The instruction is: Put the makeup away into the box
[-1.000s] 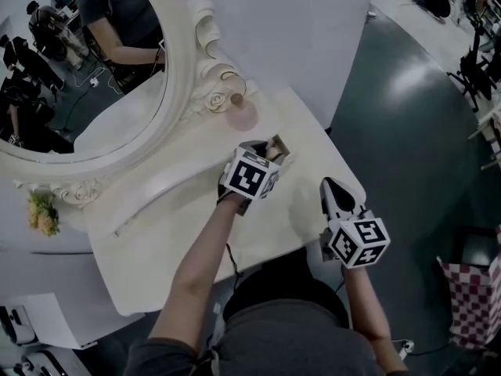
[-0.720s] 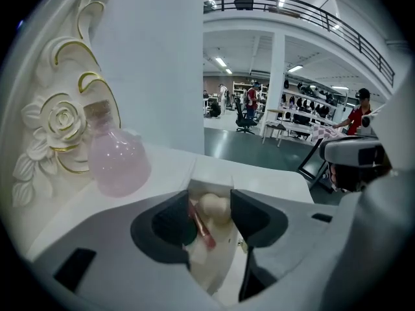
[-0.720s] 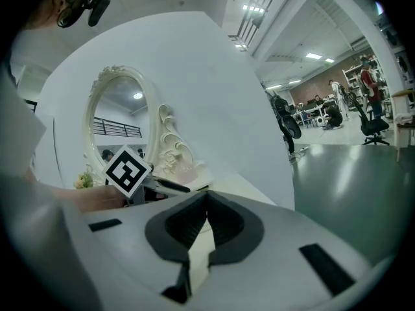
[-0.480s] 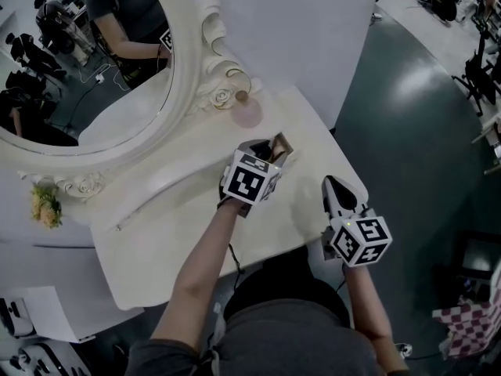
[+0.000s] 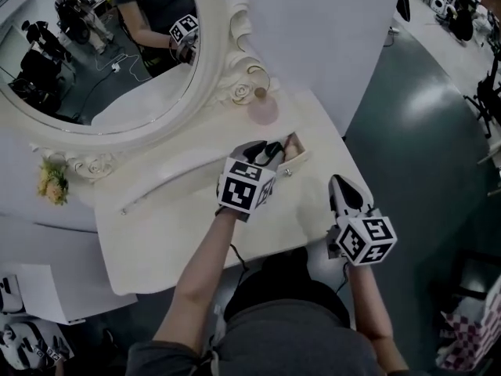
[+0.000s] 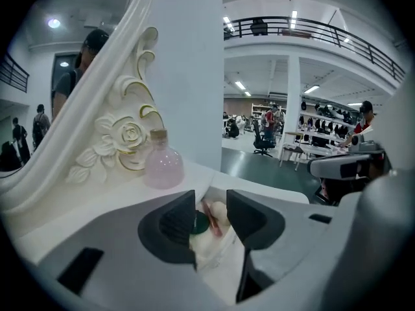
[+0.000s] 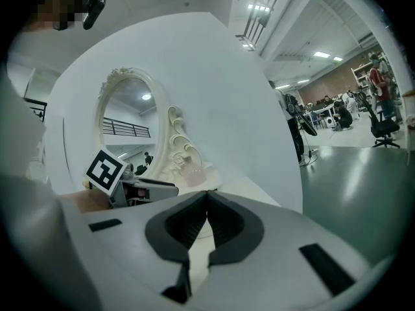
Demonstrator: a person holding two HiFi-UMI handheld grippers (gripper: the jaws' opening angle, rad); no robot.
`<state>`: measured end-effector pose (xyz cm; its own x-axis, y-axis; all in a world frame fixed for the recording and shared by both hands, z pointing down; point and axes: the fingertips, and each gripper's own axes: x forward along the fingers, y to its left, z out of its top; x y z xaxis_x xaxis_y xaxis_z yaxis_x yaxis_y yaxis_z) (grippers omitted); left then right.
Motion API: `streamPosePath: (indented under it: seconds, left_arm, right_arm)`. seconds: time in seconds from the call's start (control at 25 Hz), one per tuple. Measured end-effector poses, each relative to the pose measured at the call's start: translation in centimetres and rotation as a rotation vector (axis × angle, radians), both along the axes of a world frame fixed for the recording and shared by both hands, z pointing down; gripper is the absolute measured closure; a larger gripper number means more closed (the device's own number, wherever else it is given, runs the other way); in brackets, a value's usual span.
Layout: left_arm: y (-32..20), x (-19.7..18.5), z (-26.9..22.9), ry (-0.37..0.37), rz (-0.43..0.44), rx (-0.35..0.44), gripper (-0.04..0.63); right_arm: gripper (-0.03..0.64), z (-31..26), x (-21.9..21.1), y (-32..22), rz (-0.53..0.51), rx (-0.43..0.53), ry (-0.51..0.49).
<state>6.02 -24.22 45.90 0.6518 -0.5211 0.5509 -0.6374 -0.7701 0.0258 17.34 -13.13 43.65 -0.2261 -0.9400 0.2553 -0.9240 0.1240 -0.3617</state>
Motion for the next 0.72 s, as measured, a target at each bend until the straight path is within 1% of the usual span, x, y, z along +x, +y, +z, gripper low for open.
streamPosePath:
  seconds: [0.44, 0.6, 0.72]
  left_arm:
    - [1.3, -5.9, -0.9, 0.067, -0.189, 0.044, 0.532]
    - [2.0, -7.9, -0.7, 0.090, -0.261, 0.044, 0.554]
    - [2.6, -9.2, -0.5, 0.102, -0.310, 0.042, 0.557]
  right_arm:
    - [0.612, -0.6, -1.1, 0.1, -0.059, 0.015, 0.018]
    - [0.612, -0.9, -1.7, 0.1, -0.089, 0.020, 0.025]
    - [0.612, -1.0, -2.1, 0.2, -0.108, 0.025, 0.031]
